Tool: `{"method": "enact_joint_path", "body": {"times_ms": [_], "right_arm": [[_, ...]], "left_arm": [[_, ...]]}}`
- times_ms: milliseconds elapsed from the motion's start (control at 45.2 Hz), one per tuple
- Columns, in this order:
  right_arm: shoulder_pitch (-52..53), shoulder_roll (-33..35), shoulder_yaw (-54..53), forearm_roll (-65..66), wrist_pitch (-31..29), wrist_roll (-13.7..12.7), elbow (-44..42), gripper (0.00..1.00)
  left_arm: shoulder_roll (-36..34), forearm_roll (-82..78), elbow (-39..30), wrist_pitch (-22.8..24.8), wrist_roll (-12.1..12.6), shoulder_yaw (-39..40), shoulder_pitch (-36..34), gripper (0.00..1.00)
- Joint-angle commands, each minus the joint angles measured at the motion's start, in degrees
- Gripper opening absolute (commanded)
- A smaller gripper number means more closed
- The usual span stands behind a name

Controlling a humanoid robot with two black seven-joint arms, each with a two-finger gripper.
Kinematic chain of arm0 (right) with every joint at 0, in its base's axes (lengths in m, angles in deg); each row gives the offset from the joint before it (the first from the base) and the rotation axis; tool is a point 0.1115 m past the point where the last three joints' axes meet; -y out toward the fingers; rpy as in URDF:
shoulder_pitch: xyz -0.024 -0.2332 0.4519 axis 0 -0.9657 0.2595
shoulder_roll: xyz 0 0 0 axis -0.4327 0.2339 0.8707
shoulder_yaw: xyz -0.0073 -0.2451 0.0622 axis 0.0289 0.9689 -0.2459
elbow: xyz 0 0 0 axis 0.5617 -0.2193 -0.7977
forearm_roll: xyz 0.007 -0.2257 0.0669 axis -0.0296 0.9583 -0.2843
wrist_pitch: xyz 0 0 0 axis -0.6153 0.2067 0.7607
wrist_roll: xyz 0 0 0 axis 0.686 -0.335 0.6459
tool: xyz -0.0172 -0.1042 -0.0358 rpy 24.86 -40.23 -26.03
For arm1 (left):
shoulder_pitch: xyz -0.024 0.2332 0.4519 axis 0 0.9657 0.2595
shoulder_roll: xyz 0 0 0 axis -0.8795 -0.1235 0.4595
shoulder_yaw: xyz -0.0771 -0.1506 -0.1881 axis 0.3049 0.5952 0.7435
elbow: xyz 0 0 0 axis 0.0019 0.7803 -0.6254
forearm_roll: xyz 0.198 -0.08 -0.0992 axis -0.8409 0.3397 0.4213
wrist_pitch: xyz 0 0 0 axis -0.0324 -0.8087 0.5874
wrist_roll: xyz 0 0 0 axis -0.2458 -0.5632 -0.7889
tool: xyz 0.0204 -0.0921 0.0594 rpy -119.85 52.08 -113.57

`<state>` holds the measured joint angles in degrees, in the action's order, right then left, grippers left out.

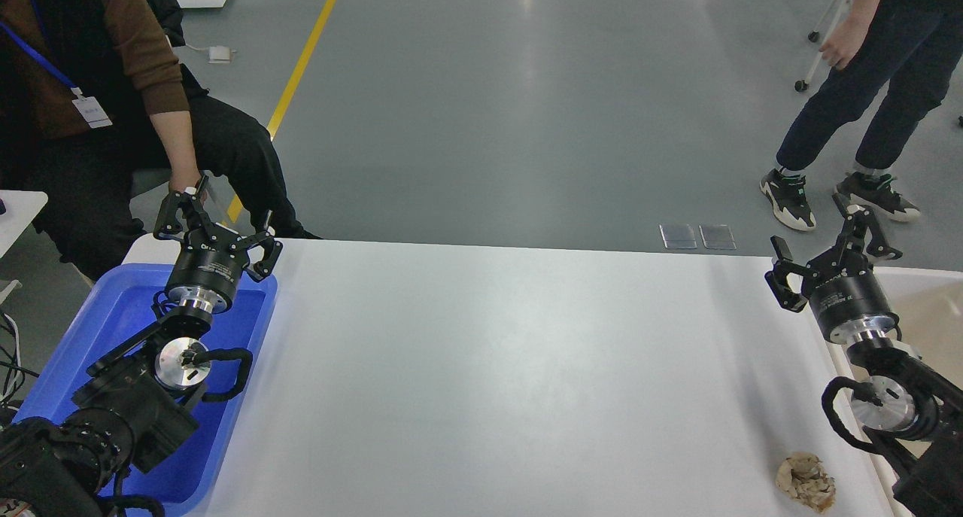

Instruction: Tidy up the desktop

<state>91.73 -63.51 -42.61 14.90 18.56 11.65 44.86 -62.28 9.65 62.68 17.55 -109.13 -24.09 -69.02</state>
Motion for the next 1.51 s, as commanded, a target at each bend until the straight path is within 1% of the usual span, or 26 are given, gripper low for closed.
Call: {"method": "enact_joint_path", "body": {"times_ms": [0, 354, 1151, 1483], "right_arm": [[-0.21, 0.4, 0.09, -0.03, -0.08, 0.05, -0.03, 1.0], [-0.12, 1.63, 0.61, -0.03, -0.09, 0.14, -0.03, 1.0], [0.41, 1.19, 1.06, -0.12, 0.09, -0.04, -0.82, 1.0], [0.23, 2.59, 2.36, 0.85, 0.27, -0.13, -0.73, 1.0]], "left_arm": [[0.0, 0.0, 0.0, 0.0, 0.0, 0.0, 0.0, 1.0], [0.0, 0.0, 0.0, 0.0, 0.0, 0.0, 0.0, 1.0], [0.0, 0.0, 0.0, 0.0, 0.0, 0.0, 0.0, 1.0], [0.0, 0.0, 0.0, 0.0, 0.0, 0.0, 0.0, 1.0]]}}
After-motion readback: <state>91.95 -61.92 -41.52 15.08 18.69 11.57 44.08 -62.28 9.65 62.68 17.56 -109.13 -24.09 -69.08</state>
